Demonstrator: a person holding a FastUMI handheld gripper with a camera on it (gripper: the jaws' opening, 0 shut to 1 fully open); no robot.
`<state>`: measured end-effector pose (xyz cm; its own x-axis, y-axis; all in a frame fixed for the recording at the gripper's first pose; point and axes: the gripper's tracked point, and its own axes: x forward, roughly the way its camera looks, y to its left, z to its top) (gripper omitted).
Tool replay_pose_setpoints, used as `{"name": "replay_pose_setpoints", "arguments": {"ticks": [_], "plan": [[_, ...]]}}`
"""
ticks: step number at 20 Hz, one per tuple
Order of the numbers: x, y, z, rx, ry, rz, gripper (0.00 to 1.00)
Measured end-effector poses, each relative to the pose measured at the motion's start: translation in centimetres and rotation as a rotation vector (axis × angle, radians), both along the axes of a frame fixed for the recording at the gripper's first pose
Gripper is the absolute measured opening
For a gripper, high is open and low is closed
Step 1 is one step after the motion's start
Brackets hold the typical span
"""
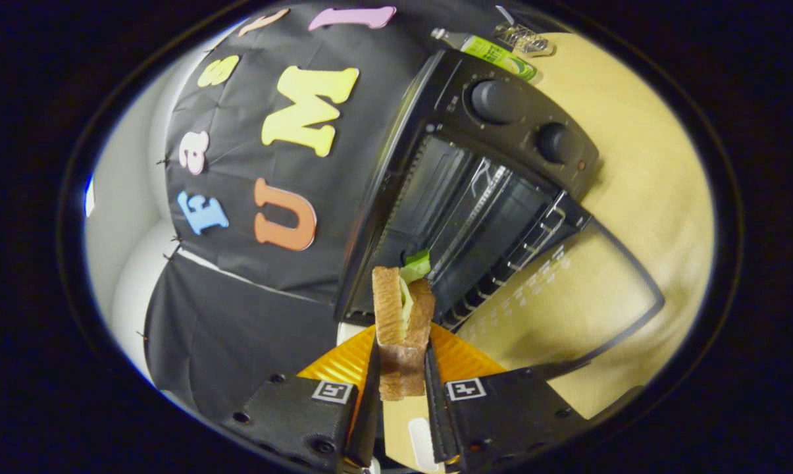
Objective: Open the toaster oven, put the food inside, and close the toaster oven door.
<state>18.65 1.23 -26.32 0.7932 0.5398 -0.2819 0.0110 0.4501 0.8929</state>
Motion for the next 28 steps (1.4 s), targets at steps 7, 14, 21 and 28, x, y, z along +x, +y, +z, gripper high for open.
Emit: {"name": "replay_pose_setpoints", "arguments": {"ticks": [7, 14, 21, 28], "plan": [[7.4, 0.4, -1.7, 0.103, 0.018, -0.109, 0.38], [10.6, 0.6, -3.0, -0.050, -0.049, -0.161, 0.44], [10.2, -0.4, -3.4, -0.448, -0.121, -0.107, 0.75], [9.3, -3.0, -4.5, -0.782, -0.158, -0.066, 0.96]]}}
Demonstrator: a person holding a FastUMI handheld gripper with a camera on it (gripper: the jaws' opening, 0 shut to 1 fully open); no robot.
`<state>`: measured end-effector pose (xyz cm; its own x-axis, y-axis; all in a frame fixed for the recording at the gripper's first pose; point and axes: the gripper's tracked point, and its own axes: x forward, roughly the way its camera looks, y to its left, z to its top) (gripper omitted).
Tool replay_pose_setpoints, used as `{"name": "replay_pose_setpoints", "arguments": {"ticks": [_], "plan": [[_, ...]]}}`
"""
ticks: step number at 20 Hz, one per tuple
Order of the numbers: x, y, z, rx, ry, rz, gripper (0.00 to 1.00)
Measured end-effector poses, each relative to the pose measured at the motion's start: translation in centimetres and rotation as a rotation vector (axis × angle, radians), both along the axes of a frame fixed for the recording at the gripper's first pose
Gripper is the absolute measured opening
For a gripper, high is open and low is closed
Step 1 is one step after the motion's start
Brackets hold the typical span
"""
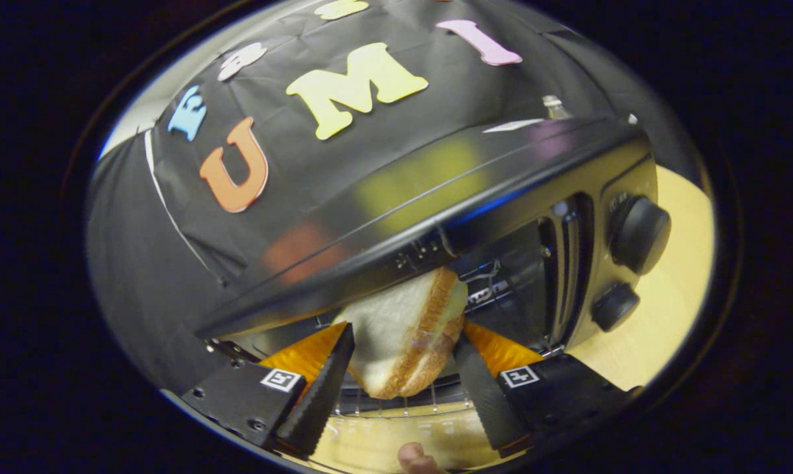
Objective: Open the toaster oven, put the food inside, and close the toaster oven door.
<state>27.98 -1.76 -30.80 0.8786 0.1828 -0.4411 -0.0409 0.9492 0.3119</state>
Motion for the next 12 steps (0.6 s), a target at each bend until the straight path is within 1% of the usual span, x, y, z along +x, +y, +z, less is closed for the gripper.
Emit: {"name": "replay_pose_setpoints", "arguments": {"ticks": [1, 2, 4, 5, 8, 9, 10, 12], "plan": [[-0.1, -0.3, 0.0, -0.101, -0.009, 0.029, 1.00], [-0.2, -0.4, 0.2, -0.162, -0.027, 0.047, 1.00], [-0.5, 0.2, 0.9, -0.215, -0.029, 0.037, 1.00], [-0.7, 0.0, 1.0, -0.265, -0.030, 0.035, 1.00], [-0.9, -1.0, 1.8, -0.478, -0.093, 0.011, 1.00], [-1.1, -1.1, 1.9, -0.504, -0.098, 0.023, 1.00], [-1.7, -0.8, 2.4, -0.490, -0.100, 0.036, 1.00], [-2.4, -0.5, 3.1, -0.445, -0.108, 0.032, 1.00]]}}
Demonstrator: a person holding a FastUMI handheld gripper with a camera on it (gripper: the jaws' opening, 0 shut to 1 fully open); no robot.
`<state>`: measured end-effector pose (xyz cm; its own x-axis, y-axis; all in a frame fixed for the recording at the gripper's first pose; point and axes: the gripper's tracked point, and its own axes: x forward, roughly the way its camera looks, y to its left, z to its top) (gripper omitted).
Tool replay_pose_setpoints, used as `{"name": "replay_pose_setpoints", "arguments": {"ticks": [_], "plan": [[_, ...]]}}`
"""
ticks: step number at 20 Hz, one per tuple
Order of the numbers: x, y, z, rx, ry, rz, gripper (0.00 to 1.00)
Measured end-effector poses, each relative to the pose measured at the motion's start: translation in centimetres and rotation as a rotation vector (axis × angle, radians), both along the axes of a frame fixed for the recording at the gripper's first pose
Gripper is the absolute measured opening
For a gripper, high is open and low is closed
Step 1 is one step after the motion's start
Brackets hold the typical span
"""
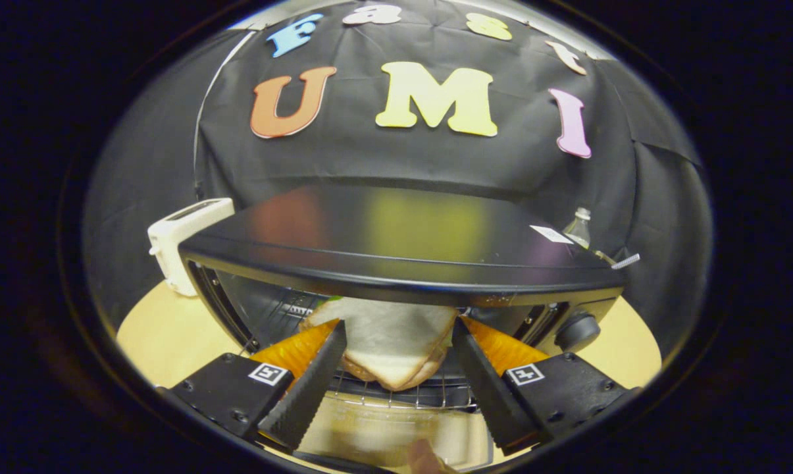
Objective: Open the toaster oven, put the food inside, and close the toaster oven door.
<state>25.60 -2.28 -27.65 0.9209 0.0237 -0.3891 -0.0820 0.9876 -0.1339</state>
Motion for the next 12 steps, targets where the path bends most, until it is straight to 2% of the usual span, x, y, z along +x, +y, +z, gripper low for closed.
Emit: {"name": "replay_pose_setpoints", "arguments": {"ticks": [5, 12], "plan": [[-3.3, -0.1, 0.5, 0.042, 0.024, -0.003, 1.00], [-11.4, 0.3, -1.9, 0.113, 0.067, -0.005, 1.00]]}}
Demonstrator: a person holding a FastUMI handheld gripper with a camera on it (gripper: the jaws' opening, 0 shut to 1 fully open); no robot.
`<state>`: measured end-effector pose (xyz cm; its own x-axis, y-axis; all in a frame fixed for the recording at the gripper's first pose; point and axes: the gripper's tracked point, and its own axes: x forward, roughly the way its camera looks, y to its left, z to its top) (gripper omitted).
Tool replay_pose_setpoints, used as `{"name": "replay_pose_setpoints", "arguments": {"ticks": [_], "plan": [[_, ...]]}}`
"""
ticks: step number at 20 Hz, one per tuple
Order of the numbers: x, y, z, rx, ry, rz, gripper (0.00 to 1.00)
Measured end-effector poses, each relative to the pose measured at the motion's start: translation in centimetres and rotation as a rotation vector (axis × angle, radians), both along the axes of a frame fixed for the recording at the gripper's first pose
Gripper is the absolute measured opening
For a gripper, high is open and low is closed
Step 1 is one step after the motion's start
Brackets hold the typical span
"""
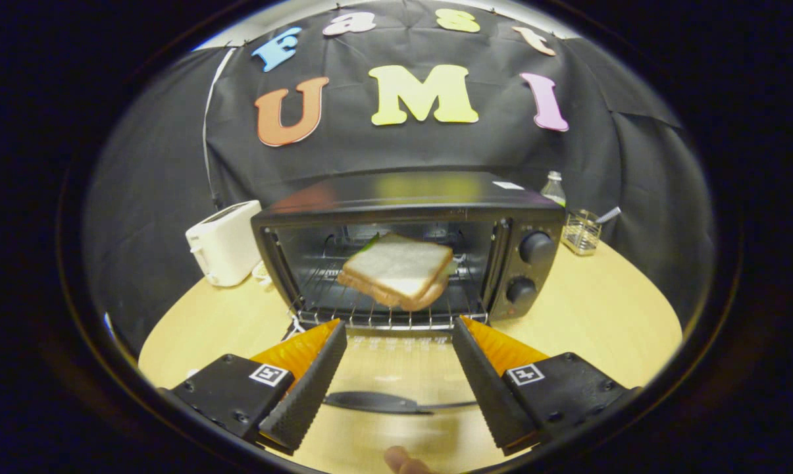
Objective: Open the toaster oven, put the food inside, and close the toaster oven door.
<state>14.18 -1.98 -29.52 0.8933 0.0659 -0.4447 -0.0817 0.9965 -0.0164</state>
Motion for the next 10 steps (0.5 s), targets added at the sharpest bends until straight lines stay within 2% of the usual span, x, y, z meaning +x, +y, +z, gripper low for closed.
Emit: {"name": "replay_pose_setpoints", "arguments": {"ticks": [6, 10], "plan": [[-5.4, 1.8, -4.7, -0.014, 0.076, 0.025, 1.00], [-6.3, 1.7, -7.0, -0.066, 0.111, 0.012, 1.00]]}}
